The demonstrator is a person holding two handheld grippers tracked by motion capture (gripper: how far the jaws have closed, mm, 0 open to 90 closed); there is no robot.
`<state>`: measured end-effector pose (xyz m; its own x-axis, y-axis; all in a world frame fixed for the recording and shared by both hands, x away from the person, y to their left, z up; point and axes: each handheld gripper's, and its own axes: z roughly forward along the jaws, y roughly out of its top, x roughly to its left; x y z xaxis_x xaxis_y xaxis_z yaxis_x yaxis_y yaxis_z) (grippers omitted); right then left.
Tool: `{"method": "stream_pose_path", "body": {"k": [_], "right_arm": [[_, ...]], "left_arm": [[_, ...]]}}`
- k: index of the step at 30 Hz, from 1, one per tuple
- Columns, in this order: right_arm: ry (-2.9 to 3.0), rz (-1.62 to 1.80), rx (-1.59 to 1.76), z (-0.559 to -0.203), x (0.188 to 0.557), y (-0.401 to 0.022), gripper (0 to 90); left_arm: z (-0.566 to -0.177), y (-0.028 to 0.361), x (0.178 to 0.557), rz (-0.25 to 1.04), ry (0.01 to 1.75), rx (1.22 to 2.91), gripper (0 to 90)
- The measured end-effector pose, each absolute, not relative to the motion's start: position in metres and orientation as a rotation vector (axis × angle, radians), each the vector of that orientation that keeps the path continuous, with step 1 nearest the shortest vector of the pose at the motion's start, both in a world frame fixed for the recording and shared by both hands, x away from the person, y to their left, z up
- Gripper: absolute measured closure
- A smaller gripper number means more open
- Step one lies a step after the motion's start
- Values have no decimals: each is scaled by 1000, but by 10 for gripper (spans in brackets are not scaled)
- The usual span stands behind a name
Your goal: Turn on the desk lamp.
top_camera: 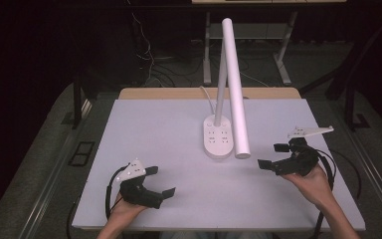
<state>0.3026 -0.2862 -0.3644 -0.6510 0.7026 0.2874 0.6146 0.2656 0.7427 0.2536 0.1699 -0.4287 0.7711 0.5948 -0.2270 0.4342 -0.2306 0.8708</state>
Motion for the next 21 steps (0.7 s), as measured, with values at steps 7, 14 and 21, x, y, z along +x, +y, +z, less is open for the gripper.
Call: {"method": "stream_pose_path", "body": {"k": [7,14,21], "right_arm": [[2433,1324,1264,-366,314,-283,4],[2432,1321,1264,-363,324,-282,4],[2435,1318,1273,-359,335,-279,4]], "left_arm": [[-429,170,254,183,787,1869,0],[-429,169,254,184,784,1874,0],[-429,170,254,184,786,1871,0]]}}
